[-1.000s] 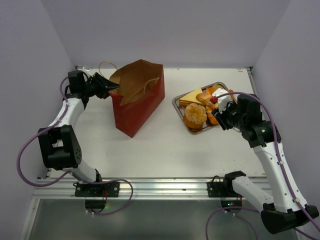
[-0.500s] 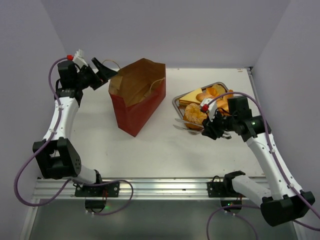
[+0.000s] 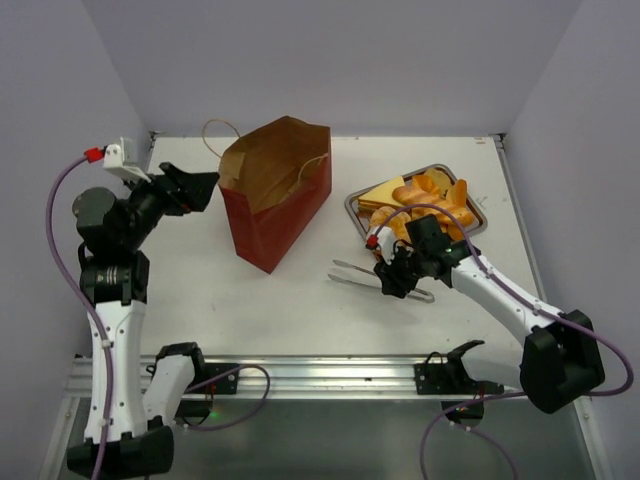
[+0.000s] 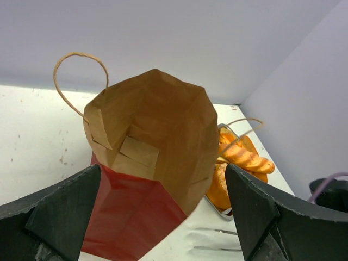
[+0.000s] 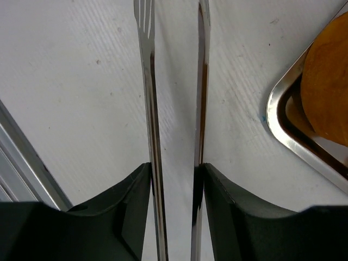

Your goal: Take the fake bread out of the paper bag

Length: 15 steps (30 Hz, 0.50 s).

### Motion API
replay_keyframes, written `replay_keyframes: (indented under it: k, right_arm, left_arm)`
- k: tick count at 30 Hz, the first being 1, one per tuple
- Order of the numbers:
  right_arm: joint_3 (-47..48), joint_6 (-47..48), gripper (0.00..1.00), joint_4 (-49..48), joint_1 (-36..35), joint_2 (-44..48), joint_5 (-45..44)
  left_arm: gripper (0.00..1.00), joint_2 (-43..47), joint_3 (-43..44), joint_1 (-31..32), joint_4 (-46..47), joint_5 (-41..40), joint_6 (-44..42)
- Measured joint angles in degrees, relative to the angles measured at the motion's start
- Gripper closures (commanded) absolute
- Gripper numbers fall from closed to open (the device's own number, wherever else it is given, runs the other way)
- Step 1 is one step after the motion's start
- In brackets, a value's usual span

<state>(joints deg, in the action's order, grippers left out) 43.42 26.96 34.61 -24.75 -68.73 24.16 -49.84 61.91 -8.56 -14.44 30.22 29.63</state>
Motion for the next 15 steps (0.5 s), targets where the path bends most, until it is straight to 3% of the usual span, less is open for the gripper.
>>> replay_keyframes:
  k: [5, 15]
  right_arm:
    - [0.0, 1.9, 0.39, -0.5, -0.9, -3.0, -1.5]
    - [0.0, 6.3, 0.28, 3.6, -1.1, 0.6, -2.2]
  left_arm:
    - [0.0, 8.3, -8.0, 0.0, 0.0, 1.2, -0.8]
    - [0.0, 11.6, -15.2, 1.6, -4.5, 1.8, -1.8]
